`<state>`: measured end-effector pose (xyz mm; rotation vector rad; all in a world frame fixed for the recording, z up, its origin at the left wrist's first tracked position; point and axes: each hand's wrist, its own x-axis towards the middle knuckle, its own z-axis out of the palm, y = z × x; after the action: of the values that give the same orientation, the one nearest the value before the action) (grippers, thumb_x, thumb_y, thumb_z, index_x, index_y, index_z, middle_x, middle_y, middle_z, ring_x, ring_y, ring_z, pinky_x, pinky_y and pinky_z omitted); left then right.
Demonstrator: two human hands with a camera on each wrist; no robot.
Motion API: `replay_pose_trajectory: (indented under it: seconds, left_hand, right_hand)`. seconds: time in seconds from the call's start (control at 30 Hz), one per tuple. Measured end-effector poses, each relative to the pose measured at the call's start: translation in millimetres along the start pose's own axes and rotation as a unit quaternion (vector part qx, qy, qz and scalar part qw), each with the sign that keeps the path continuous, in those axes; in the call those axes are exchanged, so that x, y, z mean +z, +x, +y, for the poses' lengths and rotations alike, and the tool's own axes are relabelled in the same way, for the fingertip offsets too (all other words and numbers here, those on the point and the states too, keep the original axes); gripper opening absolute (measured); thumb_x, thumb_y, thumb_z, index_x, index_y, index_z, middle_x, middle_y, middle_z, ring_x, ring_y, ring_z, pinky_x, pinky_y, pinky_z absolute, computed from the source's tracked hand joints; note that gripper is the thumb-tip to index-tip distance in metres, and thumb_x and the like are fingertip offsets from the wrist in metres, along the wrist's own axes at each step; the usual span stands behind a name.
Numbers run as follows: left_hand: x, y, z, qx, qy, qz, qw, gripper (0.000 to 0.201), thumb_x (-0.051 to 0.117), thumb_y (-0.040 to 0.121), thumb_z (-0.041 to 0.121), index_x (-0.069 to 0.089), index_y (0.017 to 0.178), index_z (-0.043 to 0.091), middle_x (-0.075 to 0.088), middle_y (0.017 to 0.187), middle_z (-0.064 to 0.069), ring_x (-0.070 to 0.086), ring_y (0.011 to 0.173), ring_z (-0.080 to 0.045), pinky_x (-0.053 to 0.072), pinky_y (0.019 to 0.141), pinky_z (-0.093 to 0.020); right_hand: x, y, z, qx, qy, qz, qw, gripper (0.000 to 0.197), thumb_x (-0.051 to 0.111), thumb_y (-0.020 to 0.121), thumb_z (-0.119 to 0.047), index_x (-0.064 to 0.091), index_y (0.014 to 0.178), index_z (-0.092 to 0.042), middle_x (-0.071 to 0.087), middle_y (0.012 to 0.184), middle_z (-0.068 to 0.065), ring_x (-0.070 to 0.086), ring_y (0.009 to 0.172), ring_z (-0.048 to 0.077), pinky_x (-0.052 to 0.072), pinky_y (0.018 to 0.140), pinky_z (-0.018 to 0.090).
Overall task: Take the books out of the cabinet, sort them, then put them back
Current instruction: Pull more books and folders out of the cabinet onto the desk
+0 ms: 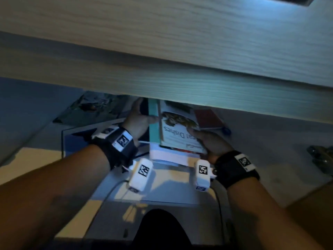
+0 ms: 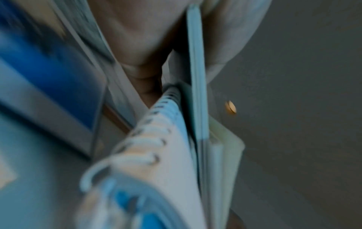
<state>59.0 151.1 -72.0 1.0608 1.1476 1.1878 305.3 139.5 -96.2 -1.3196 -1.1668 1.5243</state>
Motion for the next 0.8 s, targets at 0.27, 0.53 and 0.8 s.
replay_pose_trajectory:
  seconds: [0.27, 0.53, 0.8]
  left_hand:
    - [-133, -6, 24, -0.005, 0.398, -0.021, 0.917, 0.097, 0.078, 0.084, 0.019, 0.016, 0.159, 0.024, 0.023, 0.164, -0.002, 0.028, 0.148, -0.026, 0.033, 0.112, -0.041]
    - [-172, -8, -21, -0.115, 0.595, -0.043, 0.794, 0.068, 0.053, 0.068, 0.09, 0.044, 0.114, 0.041, 0.059, 0.102, 0.003, 0.06, 0.086, -0.021, 0.045, 0.078, -0.031]
    - [-189, -13, -37, -0.142, 0.638, 0.032, 0.756, 0.125, 0.037, 0.045, 0.107, 0.057, 0.118, 0.007, 0.062, 0.111, -0.019, 0.06, 0.09, -0.03, 0.048, 0.079, -0.035]
  right_hand:
    - [110, -4, 28, 0.134, -0.123, -0.142, 0.973, 0.058, 0.067, 0.093, -0.053, 0.071, 0.123, -0.004, 0.078, 0.11, 0.015, 0.074, 0.093, 0.027, 0.06, 0.079, 0.036]
    - [138, -12, 43, 0.158, -0.089, -0.167, 0.969, 0.04, 0.059, 0.098, -0.051, 0.07, 0.114, -0.016, 0.076, 0.119, 0.013, 0.072, 0.102, 0.024, 0.056, 0.088, 0.035]
    - [133, -2, 42, 0.066, -0.059, -0.064, 0.994, 0.035, 0.068, 0.096, -0.034, 0.067, 0.118, -0.006, 0.077, 0.101, 0.025, 0.074, 0.088, 0.038, 0.061, 0.085, 0.058]
